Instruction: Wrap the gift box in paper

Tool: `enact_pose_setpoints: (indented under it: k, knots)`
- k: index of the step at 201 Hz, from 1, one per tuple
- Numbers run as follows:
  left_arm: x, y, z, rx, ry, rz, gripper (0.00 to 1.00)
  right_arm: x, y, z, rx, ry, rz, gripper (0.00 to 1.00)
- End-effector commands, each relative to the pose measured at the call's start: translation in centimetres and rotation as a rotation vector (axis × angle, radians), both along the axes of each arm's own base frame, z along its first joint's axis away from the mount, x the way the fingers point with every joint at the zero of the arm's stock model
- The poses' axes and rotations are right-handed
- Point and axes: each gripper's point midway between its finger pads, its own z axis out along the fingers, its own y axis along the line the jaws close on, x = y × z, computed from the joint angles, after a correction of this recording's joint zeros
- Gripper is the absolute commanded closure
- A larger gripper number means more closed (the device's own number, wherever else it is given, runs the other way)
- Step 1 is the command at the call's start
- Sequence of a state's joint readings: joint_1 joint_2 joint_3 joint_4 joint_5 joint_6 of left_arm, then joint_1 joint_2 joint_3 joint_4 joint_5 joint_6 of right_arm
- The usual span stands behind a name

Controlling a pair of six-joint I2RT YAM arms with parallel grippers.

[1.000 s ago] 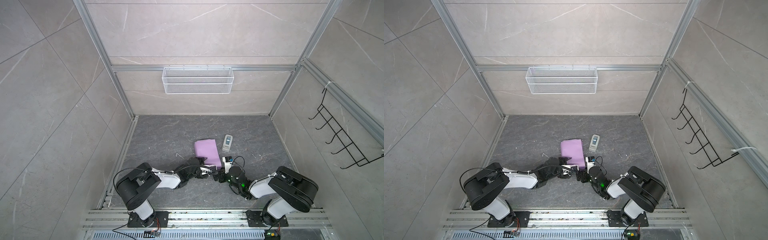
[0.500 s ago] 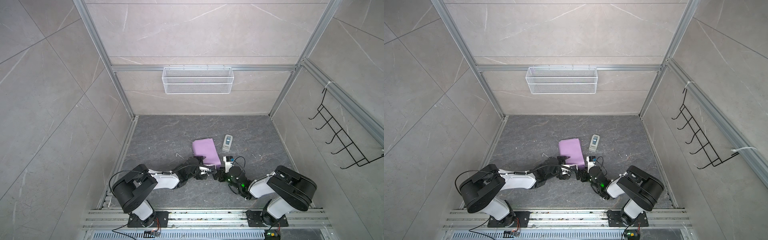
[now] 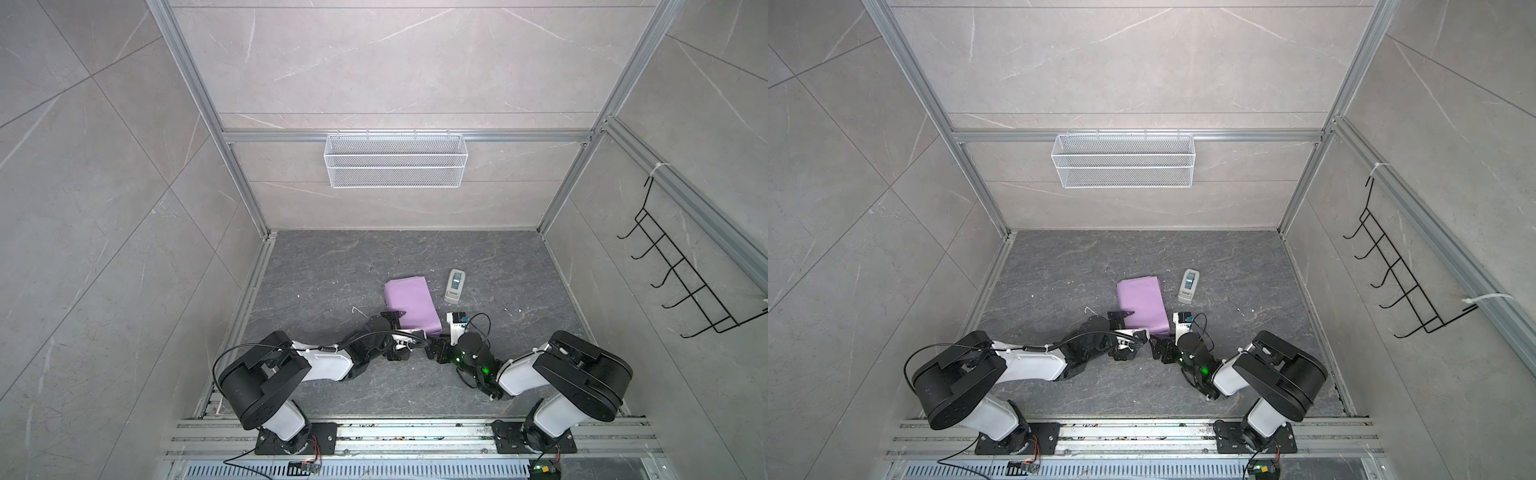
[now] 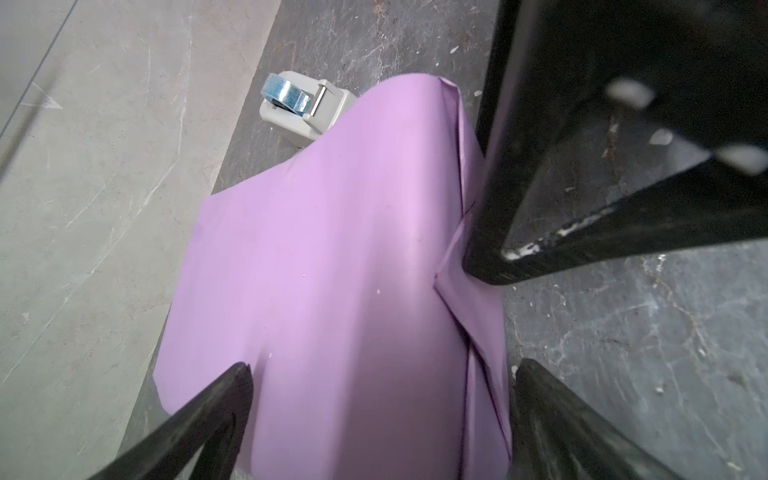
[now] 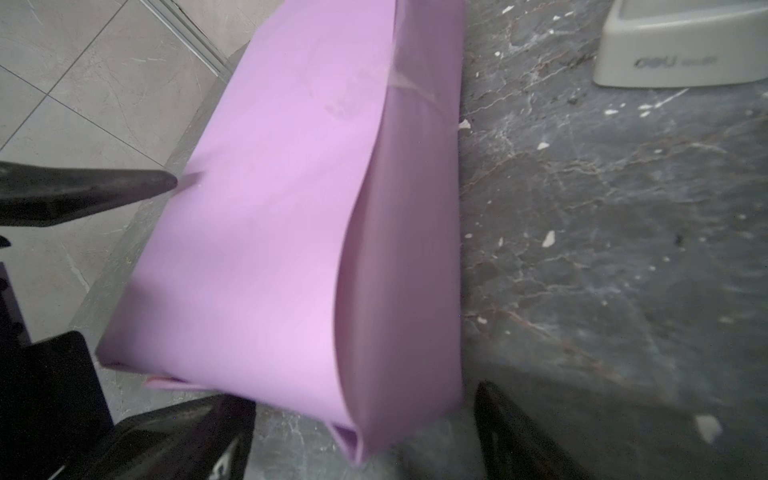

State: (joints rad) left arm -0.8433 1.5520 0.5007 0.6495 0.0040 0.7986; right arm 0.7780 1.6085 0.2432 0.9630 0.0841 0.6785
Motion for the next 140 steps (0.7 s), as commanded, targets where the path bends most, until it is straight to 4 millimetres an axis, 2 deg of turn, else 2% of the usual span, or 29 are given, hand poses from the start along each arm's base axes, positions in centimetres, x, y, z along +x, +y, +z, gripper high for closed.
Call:
enact_pose_setpoints:
  k: [1, 140]
  knots:
    - [-0.2, -0.9, 1.9, -0.088, -0.029, -0.051, 0.00, -1.1, -0.8, -2.3, -0.052, 0.076, -0.002, 0.15]
    - [1.2, -0.9, -0.4, -0.104, -0.031, -0.082, 0.01, -1.0, -0.8, -2.3, -0.061, 0.080, -0.003, 0.16]
